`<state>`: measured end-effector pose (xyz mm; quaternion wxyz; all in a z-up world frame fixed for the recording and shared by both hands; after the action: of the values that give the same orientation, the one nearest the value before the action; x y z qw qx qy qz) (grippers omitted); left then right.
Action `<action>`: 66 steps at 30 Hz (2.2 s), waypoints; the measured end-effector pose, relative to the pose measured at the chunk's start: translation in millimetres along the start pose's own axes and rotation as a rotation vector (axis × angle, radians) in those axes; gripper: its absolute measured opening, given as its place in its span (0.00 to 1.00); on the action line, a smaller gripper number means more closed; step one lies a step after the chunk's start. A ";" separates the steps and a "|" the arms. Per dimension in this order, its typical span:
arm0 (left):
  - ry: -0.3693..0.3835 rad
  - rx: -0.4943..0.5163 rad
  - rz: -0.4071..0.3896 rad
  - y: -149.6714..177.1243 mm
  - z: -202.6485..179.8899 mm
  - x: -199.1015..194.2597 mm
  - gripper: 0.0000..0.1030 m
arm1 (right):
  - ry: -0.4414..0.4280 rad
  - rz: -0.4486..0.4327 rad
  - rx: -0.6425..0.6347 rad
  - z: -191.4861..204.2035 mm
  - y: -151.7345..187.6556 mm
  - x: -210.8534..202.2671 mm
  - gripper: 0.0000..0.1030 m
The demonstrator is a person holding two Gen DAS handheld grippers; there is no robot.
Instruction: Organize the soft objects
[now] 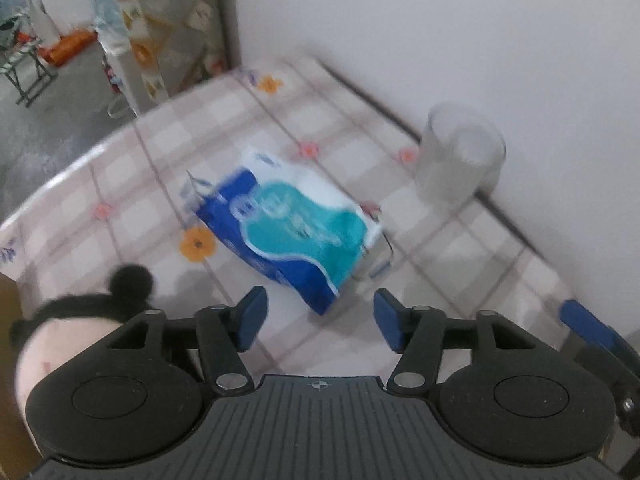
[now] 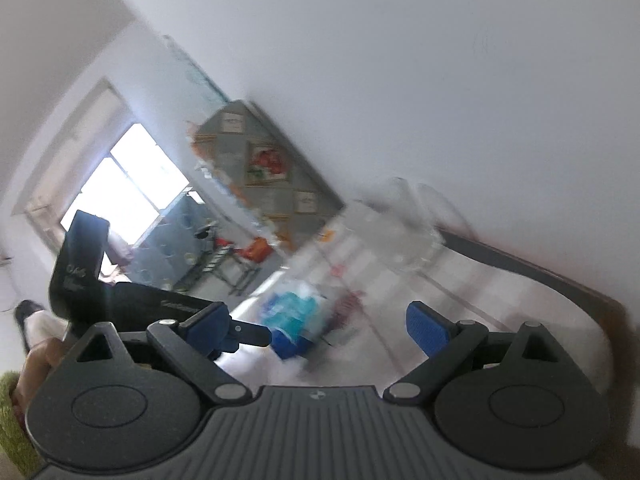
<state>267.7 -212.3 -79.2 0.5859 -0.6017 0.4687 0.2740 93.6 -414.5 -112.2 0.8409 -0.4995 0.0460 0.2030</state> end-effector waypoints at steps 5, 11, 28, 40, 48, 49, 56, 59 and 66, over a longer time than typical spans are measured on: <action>-0.008 -0.123 -0.079 -20.5 25.7 -8.3 0.75 | -0.089 0.059 -0.025 3.5 -16.5 60.8 0.66; 0.072 -0.400 0.033 -45.3 56.8 34.0 0.75 | -0.115 0.272 -0.264 29.7 -11.1 158.8 0.66; 0.095 -0.634 0.193 -54.6 72.5 91.4 0.76 | -0.147 0.453 -0.504 54.1 13.1 208.2 0.61; 0.155 -0.514 0.248 36.9 35.6 31.1 0.76 | -0.130 0.529 -0.304 51.1 37.9 91.7 0.60; 0.205 -0.339 0.046 105.8 19.7 -47.7 0.86 | -0.084 0.509 -0.282 69.9 59.5 38.7 0.60; 0.213 -0.315 0.016 115.8 19.8 -57.2 0.87 | -0.086 0.506 -0.281 72.9 62.6 34.6 0.61; 0.233 -0.246 -0.137 166.1 37.3 -90.1 0.89 | -0.103 0.460 -0.317 80.6 75.0 15.8 0.61; 0.248 -0.233 -0.173 168.4 41.2 -94.4 0.89 | -0.128 0.434 -0.282 73.4 69.6 -3.5 0.61; 0.277 -0.198 -0.160 168.4 31.8 -84.0 0.89 | -0.157 0.345 -0.131 31.2 33.0 -36.9 0.61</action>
<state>91.2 -140.1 -86.1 0.4736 -0.7239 0.4660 0.1859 43.3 -384.8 -113.4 0.7603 -0.5206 0.0518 0.3850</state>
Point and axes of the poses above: each gripper's, at about its wrist camera, not at the fingertips, and x roughly the way its jaws point, z to its left, y to its underside, the point moved 3 cm from there along x, roughly the way its jaws point, and after that the axes turned 12 degrees about -x, right-handed, at the moved point
